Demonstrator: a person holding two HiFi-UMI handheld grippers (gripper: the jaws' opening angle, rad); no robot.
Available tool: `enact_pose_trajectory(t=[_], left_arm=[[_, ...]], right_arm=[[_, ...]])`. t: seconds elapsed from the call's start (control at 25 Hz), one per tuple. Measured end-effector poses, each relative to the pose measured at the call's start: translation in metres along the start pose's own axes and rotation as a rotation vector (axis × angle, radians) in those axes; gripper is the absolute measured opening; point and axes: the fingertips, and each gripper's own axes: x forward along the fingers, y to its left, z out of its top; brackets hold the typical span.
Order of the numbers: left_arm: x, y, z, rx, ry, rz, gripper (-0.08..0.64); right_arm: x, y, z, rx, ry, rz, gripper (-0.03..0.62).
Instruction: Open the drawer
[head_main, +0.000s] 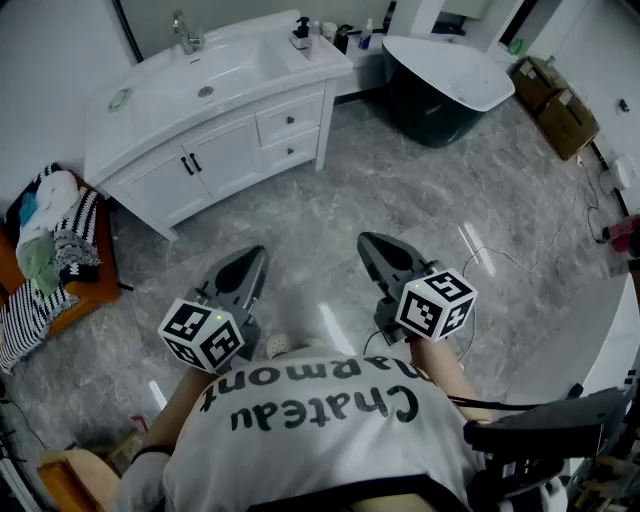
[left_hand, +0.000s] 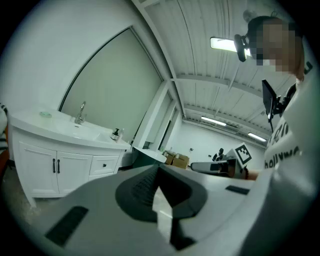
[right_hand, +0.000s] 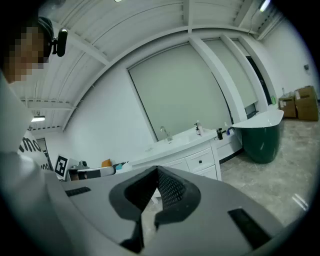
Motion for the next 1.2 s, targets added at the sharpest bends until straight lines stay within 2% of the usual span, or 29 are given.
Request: enact_pose_trajectory(t=[0.44, 0.72, 0.96, 1.2], left_arm=[[-0.007, 0.011, -0.001, -0.006, 0.02, -0.001, 0.008], [-0.019, 0.037, 0.009, -0.013, 0.018, 0.01, 0.008], [-0.035, 0.078, 0.02, -0.091, -0.003, 0.013, 0.008], [-0.031, 0.105, 0.024, -0.025, 0.026, 0.004, 0.008]], right_arm=[[0.01, 0.005, -0.001, 0.029, 0.0, -0.007, 0.011], [0.039, 0.019, 0.0, 0.053, 0.012, 0.024, 0.011], [0.079, 0.038, 0.007, 0.05, 0.008, 0.045, 0.011], [0.11, 0.053, 0.004, 0.018, 0.012, 0.04, 0.011]])
